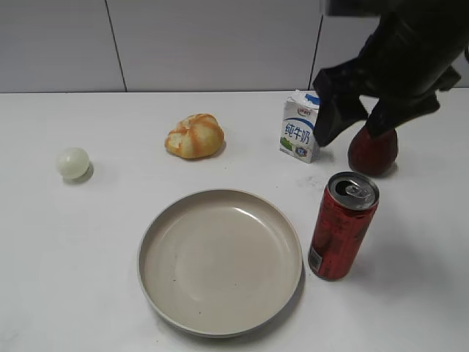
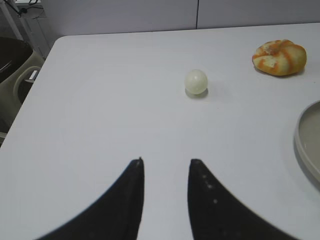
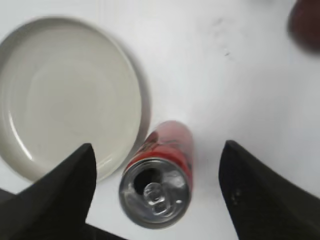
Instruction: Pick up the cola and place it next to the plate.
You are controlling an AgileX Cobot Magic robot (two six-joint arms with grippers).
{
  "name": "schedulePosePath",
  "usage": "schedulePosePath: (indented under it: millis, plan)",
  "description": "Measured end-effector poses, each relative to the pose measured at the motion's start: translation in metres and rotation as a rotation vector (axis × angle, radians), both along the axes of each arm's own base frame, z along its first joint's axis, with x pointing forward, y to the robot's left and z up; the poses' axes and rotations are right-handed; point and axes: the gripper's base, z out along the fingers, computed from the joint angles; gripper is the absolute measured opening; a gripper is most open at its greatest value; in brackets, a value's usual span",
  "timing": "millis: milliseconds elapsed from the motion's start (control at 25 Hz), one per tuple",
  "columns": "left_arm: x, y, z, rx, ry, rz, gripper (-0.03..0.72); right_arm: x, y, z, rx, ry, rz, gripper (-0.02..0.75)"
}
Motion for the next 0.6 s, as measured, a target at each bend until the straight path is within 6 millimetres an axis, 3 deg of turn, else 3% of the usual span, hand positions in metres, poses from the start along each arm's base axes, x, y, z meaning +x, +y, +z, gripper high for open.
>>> schedulePosePath:
  millis: [200,360,600]
  plan:
    - [0.0,0.0,0.0,0.0,0.0,0.0,0.237,0.023,-0.007,0.031,-0.125,-0.109,-0.034,0.606]
    - [0.0,0.0,0.0,0.0,0.0,0.0,0.237,0.047,-0.02,0.042,-0.159,-0.121,-0.087,0.606]
    - [0.0,0.0,0.0,0.0,0.0,0.0,0.237,0.078,-0.073,0.04,-0.15,-0.107,-0.218,0.601]
